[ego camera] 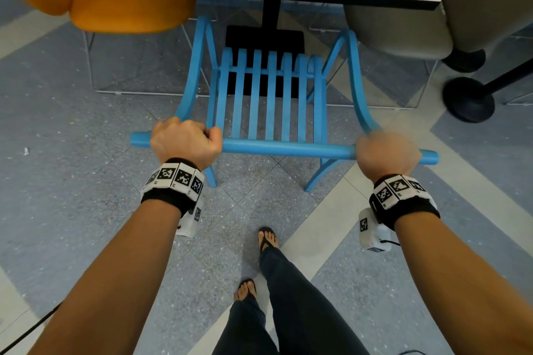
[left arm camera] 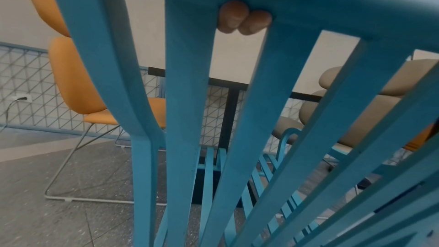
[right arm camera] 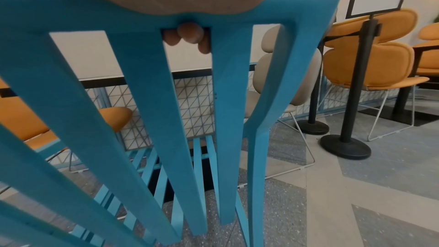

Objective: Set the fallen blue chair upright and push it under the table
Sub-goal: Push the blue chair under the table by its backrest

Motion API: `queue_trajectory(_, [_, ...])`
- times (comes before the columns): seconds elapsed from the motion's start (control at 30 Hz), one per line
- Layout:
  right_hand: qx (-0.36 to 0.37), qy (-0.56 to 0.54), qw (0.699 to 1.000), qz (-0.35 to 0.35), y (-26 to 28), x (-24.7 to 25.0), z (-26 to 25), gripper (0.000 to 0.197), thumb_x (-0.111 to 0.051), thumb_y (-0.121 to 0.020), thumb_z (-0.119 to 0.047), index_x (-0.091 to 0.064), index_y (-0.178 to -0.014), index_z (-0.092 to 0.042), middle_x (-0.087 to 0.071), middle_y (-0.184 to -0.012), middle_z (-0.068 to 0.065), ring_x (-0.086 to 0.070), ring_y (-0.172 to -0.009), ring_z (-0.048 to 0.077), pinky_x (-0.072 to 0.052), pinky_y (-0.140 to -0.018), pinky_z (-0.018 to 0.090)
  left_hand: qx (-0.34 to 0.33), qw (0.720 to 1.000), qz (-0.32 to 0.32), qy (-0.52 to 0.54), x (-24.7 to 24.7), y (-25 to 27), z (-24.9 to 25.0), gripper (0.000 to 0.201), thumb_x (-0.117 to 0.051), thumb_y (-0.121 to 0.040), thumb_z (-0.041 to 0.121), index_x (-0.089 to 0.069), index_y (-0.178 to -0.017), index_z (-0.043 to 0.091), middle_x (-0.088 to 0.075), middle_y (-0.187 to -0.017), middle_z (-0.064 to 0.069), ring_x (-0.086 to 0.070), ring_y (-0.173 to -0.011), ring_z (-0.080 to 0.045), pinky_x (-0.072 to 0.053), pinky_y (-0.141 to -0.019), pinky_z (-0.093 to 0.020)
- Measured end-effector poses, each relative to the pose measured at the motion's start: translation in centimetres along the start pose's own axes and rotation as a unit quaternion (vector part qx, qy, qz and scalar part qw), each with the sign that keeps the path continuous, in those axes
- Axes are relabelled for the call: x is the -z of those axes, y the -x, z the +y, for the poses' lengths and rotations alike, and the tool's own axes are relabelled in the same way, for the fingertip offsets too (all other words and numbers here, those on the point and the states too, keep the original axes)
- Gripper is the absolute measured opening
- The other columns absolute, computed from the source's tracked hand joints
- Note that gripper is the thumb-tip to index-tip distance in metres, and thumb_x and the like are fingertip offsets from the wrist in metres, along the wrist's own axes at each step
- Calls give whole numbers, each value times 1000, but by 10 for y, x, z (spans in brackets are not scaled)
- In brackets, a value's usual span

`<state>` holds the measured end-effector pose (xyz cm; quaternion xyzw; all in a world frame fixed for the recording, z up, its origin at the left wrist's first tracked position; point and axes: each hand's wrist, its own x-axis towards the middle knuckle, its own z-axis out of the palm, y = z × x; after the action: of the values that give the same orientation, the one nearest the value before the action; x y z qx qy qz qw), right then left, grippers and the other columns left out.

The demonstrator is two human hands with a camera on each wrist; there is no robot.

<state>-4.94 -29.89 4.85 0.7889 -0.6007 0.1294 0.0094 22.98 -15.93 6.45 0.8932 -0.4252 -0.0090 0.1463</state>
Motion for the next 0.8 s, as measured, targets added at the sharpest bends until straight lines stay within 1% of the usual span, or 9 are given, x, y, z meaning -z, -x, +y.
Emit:
queue_trajectory(0.07, [1,6,1000,-5,-1,-1,-1,37,-34,-70,-34,-50,-46,-10,-41,-42,7,-37,-42,24,-8,-47,18,-6,1000,6,1,0,-1,-1,54,-27,-71,37,-68,-58,4,-40,-45,-10,-38,-52,-25,-32,-61,-33])
queue_trajectory(0.13, [1,6,1000,-4,-2,0,0,37,-37,-70,-31,-52,-46,-8,-40,-41,7,-37,-42,24,-8,-47,18,-12,1000,9,0,0,-1,0,53,-29,-71,36,-67,-56,3,-38,-44,-9,-37,-50,-25,-30,-60,-33])
queue_trajectory(0.27, [4,3,1000,-4,-11,2,6,37,-36,-70,-31,-54,-47,-7,-40,-43,7,-37,-43,25,-7,-47,19,-17,1000,3,-6,3,0,12,47,-33,-72,32,-65,-52,3,-19,-38,3,-36,-49,-24,-29,-59,-32])
queue_trajectory(0.33, [5,-1,1000,-5,-11,2,6,39,-35,-70,-32,-54,-48,-7,-40,-43,7,-37,-43,25,-8,-47,19,-19,1000,5,-5,3,0,14,46,-34,-72,31,-64,-50,3,-16,-38,5,-35,-47,-23,-29,-58,-32])
queue_trajectory(0.5, [12,-12,1000,9,-8,5,5,41,-31,-69,-33,-55,-48,-7,-38,-42,6,-36,-43,23,-7,-48,18,-21,1000,-3,4,7,2,15,40,-41,-73,26,-63,-50,1,-16,-38,5,-35,-49,-23,-29,-59,-32])
queue_trajectory(0.53, [10,-17,1000,9,-8,6,5,42,-31,-69,-33,-55,-48,-6,-37,-42,6,-35,-43,23,-7,-48,18,-18,1000,-7,7,8,3,16,40,-41,-73,26,-63,-50,1,-18,-38,4,-36,-49,-23,-30,-59,-32])
queue_trajectory(0.63, [12,-25,999,20,-8,7,4,43,-29,-69,-34,-54,-47,-6,-36,-42,6,-35,-43,23,-7,-48,18,-16,1000,4,9,5,3,14,43,-38,-73,28,-63,-50,2,-33,-40,-5,-37,-50,-24,-31,-59,-32])
queue_trajectory(0.7, [7,-33,999,17,-7,7,4,43,-29,-69,-34,-54,-46,-6,-36,-42,6,-34,-42,23,-13,-48,19,-15,1000,6,13,4,3,14,45,-36,-72,30,-63,-49,2,-36,-42,-7,-37,-50,-24,-31,-58,-32])
queue_trajectory(0.8, [4,-45,999,16,-5,8,2,43,-29,-71,-33,-52,-46,-7,-36,-41,6,-35,-43,22,-24,-51,27,-12,1000,8,13,3,3,14,44,-38,-73,30,-63,-50,2,-38,-42,-9,-38,-50,-25,-32,-57,-31])
